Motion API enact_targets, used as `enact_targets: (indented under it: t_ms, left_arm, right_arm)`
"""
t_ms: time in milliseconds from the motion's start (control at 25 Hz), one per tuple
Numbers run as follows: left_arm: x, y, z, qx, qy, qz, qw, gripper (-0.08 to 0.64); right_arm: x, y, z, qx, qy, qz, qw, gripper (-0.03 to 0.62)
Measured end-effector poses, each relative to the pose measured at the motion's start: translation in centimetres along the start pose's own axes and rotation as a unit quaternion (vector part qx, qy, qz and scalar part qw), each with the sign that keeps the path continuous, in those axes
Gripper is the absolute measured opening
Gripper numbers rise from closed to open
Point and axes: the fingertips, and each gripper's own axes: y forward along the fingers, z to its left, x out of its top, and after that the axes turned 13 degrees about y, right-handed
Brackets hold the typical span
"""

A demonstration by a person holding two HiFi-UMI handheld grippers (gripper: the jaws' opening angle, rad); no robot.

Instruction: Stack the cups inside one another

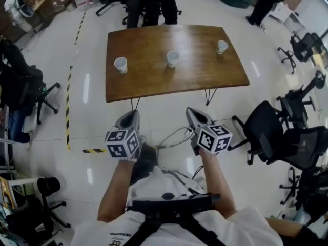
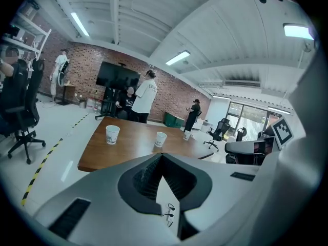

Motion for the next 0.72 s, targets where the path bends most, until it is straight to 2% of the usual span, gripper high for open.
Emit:
enact_targets:
  t_ms: [320,560,720]
  left_arm:
    - [3.1,4.6,6.5,0.01,-0.009,-0.001,0.9999,0.0]
    - [4.6,7.5,11.0,0.003,-0.006,0.003,1.0,0.0]
    - [5.1,8.9,13.1,-0.004,-0.004,0.009,0.9999,0.0]
  right_arm:
    - [3.3,9.7,1.9,0.011,-0.026,0.023,0.999,0.032]
    - [4.6,16.3,3.4,0.012,-0.039,0.035,0.999,0.088]
    - [5.1,19.6,4.4,0.011,-0.045,0.039,0.998,0.094]
